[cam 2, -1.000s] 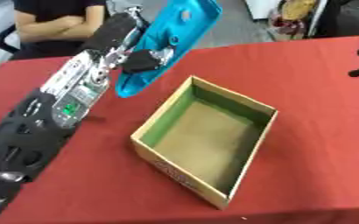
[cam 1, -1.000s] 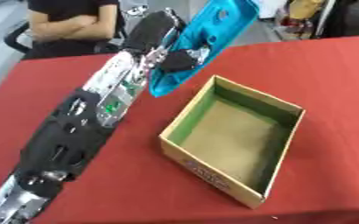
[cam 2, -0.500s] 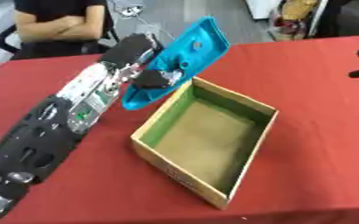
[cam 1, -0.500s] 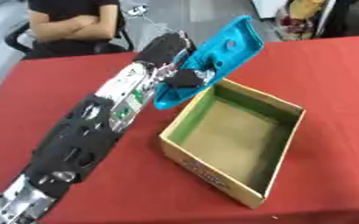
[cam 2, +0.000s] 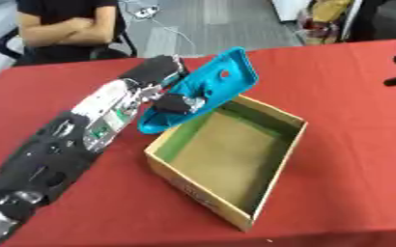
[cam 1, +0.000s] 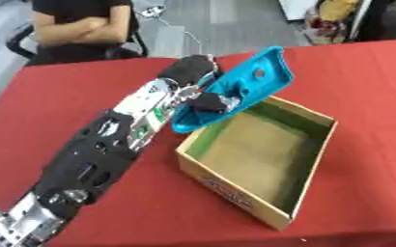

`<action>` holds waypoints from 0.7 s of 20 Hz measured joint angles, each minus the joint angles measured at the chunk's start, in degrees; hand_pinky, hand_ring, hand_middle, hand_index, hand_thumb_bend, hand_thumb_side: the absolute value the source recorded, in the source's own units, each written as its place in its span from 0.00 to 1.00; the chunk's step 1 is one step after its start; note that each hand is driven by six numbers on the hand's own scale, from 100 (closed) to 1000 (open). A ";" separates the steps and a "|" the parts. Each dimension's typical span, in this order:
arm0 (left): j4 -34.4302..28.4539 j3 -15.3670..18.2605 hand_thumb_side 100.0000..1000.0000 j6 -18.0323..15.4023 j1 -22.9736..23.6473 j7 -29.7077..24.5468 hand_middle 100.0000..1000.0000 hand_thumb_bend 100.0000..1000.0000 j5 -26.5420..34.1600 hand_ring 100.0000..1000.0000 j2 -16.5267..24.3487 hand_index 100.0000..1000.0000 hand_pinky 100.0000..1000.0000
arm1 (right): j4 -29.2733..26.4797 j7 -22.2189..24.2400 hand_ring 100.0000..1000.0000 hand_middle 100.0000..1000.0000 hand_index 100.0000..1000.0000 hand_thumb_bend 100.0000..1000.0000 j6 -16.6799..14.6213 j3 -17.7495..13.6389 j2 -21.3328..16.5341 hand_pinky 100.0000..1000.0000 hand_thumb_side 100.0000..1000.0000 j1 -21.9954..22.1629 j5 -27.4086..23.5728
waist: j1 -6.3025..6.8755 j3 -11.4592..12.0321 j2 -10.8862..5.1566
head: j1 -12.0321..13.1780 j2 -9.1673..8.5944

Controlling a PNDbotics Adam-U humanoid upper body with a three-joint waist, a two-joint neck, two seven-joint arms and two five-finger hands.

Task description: Pick up objects on the table and place them in the box.

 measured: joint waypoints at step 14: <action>-2.39 -3.22 0.79 -2.98 -1.14 -6.57 0.00 0.04 2.84 0.00 0.01 0.10 0.00 | 0.00 0.44 0.79 0.81 1.00 0.39 0.02 0.30 0.00 0.55 0.95 -0.15 0.00 | 0.17 -0.33 0.00 | 0.44 0.00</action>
